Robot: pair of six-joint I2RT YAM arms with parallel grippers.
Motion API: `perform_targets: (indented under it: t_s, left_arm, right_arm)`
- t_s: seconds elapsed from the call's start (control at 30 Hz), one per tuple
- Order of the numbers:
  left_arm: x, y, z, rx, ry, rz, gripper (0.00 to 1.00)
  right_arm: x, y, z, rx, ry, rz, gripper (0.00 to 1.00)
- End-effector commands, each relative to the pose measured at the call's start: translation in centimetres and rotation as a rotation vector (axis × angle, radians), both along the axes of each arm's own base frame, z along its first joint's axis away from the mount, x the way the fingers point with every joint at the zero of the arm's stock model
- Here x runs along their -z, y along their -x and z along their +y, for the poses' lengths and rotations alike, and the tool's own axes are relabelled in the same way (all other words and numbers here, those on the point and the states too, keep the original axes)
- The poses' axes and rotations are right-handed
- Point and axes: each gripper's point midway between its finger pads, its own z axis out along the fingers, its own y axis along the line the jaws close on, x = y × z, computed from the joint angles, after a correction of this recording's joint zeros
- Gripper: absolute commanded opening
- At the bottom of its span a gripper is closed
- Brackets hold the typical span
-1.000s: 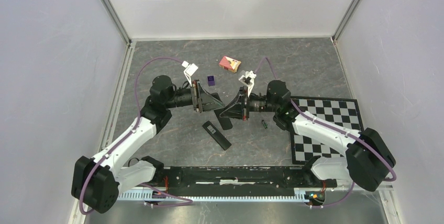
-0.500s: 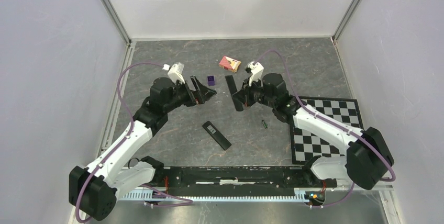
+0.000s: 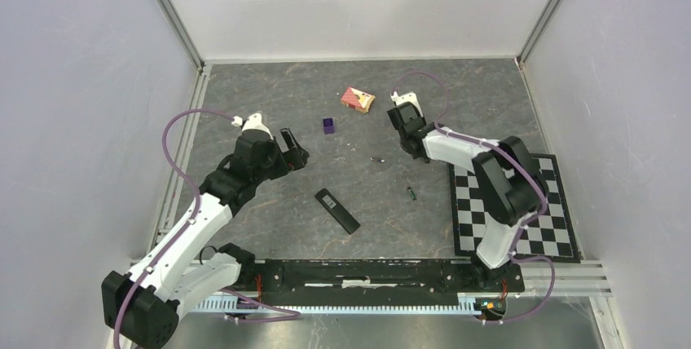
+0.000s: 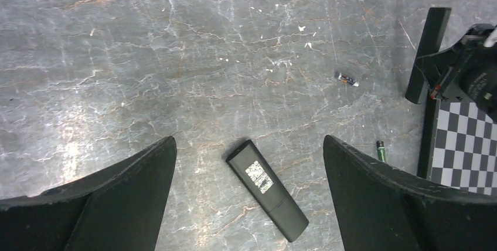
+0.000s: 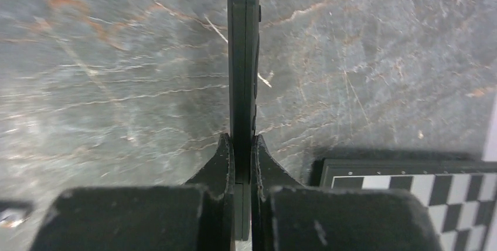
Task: Load the batteries into the remote control
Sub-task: Place the remote control at the center of the board.
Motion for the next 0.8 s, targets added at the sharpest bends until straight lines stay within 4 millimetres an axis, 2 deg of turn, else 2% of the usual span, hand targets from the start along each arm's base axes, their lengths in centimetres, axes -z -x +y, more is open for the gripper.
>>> perform_targets:
  t_s: [0.0, 0.1, 0.13, 0.23, 0.3, 0.37, 0.47, 0.6, 0.67, 0.7, 0.73, 0.77]
  left_arm:
    - [-1.3, 0.3, 1.4, -0.015, -0.067, -0.034, 1.0]
    - [-0.9, 0.3, 1.3, -0.008, -0.066, -0.022, 1.0]
    - [-0.7, 0.4, 1.3, -0.006, -0.067, -0.014, 1.0]
    - [-0.4, 0.3, 0.9, 0.008, -0.064, 0.002, 1.0]
    - [-0.3, 0.2, 0.8, 0.011, -0.066, 0.008, 1.0]
    - [-0.2, 0.1, 0.8, 0.009, -0.067, 0.013, 1.0]
    - [-0.3, 0.0, 0.8, 0.009, -0.069, 0.014, 1.0]
    - [-0.5, -0.1, 0.7, 0.009, -0.07, 0.008, 1.0]
    - [-0.7, -0.3, 0.8, 0.005, -0.067, 0.004, 1.0]
    - [-0.7, -0.3, 0.7, 0.006, -0.066, 0.005, 1.0]
    - [-0.7, -0.3, 0.8, 0.002, -0.066, 0.007, 1.0]
    - [-0.8, -0.3, 0.8, -0.003, -0.066, 0.006, 1.0]
  right_arm:
    - [-0.9, -1.3, -2.1, 0.111, 0.168, -0.033, 0.0]
    - [0.1, -1.2, -2.0, 0.107, 0.191, -0.007, 0.01]
    - [0.6, -1.1, -1.7, 0.101, 0.182, 0.004, 0.04]
    - [2.0, -0.9, -0.3, 0.055, 0.117, 0.054, 0.26]
    - [2.4, -0.8, 0.8, 0.022, 0.065, 0.076, 0.35]
    - [2.5, -0.7, 1.9, -0.014, 0.006, 0.094, 0.38]
    - [1.9, -0.3, 3.1, -0.052, -0.072, 0.102, 0.42]
    - [0.1, 1.3, 5.5, -0.156, -0.235, 0.09, 0.58]
    - [-1.1, 2.6, 7.4, -0.266, -0.333, 0.077, 0.66]
    - [-1.9, 3.3, 8.5, -0.33, -0.379, 0.067, 0.71]
    - [-2.3, 4.4, 9.9, -0.415, -0.421, 0.069, 0.97]
    - [-2.5, 5.4, 10.8, -0.474, -0.436, 0.079, 0.98]
